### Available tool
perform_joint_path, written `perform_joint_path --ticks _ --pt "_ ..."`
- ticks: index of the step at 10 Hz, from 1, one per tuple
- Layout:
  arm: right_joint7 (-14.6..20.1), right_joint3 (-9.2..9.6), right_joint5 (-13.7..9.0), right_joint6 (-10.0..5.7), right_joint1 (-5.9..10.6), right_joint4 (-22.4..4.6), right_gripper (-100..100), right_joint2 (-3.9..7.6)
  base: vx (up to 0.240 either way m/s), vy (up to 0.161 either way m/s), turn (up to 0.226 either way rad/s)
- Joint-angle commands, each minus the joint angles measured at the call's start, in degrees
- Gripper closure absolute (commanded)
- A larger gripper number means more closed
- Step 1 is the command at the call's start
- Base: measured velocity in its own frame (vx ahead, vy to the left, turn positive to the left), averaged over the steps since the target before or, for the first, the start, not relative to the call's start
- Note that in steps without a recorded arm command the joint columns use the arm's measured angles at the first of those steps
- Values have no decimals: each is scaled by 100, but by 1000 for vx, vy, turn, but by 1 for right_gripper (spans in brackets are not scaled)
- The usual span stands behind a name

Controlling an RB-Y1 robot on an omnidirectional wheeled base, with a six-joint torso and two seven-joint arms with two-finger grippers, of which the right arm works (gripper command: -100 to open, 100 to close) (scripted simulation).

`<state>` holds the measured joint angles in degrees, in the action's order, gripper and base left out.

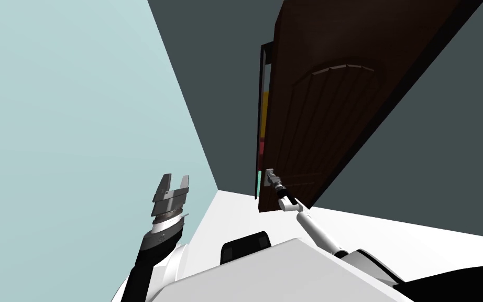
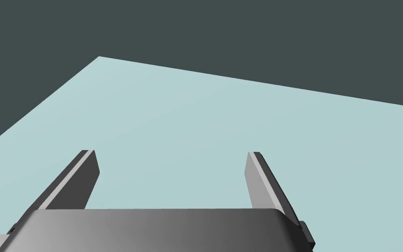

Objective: Pull the door open

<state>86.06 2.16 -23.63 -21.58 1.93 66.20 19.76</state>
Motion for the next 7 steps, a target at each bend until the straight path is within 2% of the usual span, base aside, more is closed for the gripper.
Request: perform_joint_path --ticks 1,3,4,7 --pt "3 10 0 -1 -7 2 100 -11 -19 -2 4" --pt "3 10 0 -1 -7 2 100 -11 -5 1 -1" --pt "154 132 0 -27 -57 36 100 117 -175 -61 122" --pt "401 328 0 -92 -128 112 100 319 -229 -91 154"
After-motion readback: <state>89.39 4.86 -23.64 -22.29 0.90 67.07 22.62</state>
